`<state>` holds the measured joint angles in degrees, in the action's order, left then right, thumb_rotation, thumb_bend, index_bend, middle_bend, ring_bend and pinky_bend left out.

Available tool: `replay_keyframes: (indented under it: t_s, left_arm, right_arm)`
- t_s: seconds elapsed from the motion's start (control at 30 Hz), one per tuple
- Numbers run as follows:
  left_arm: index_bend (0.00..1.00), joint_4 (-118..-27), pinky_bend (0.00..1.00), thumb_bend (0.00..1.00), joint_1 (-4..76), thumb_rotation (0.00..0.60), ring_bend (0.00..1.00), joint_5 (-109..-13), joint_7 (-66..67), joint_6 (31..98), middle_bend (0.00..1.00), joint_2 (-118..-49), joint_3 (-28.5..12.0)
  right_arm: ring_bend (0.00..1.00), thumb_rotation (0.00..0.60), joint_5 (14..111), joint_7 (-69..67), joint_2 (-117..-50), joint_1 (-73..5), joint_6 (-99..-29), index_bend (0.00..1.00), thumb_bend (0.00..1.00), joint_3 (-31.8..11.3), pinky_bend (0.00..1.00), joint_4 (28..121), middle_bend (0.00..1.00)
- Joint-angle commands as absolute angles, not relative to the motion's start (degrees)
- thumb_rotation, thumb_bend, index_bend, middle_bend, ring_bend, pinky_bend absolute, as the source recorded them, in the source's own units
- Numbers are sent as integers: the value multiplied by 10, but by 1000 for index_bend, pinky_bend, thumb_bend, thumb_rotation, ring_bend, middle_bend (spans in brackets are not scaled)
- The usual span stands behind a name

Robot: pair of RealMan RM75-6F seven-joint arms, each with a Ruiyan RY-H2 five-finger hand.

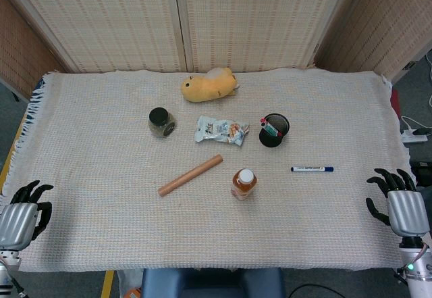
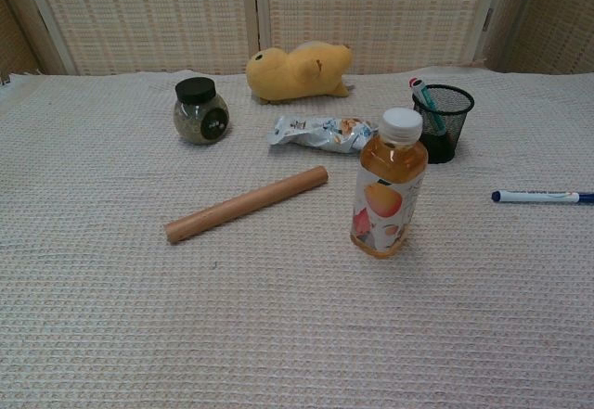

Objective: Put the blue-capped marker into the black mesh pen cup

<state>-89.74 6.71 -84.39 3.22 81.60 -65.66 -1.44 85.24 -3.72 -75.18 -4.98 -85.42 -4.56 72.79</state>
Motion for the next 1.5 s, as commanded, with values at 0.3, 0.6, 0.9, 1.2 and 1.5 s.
replay_keyframes:
  t_s: [0.3, 0.6, 0.9, 1.2, 1.5]
  left_arm:
    - [375, -901, 154, 587, 66, 600, 91, -847, 34, 820, 211, -655, -14]
    - [375, -902, 154, 585, 67, 600, 91, -844, 35, 815, 211, -654, -14]
    - [374, -911, 154, 586, 67, 600, 91, -839, 40, 811, 211, -651, -14]
    - [374, -914, 154, 586, 68, 600, 91, -841, 35, 807, 211, -648, -12]
    - [375, -919, 154, 586, 69, 600, 91, -844, 35, 802, 211, -646, -8]
  right_arm:
    - [240, 600, 855, -37, -752, -50, -855, 378, 266, -45, 146, 728, 197]
    - [240, 600, 853, -36, -751, -50, -852, 382, 266, -45, 146, 729, 197]
    - [240, 600, 852, -27, -754, -55, -838, 399, 266, -41, 146, 730, 197]
    - [240, 600, 829, -1, -759, -135, -709, 384, 266, -59, 146, 737, 197]
    - [240, 600, 758, 80, -768, -239, -556, 388, 266, -98, 146, 746, 197]
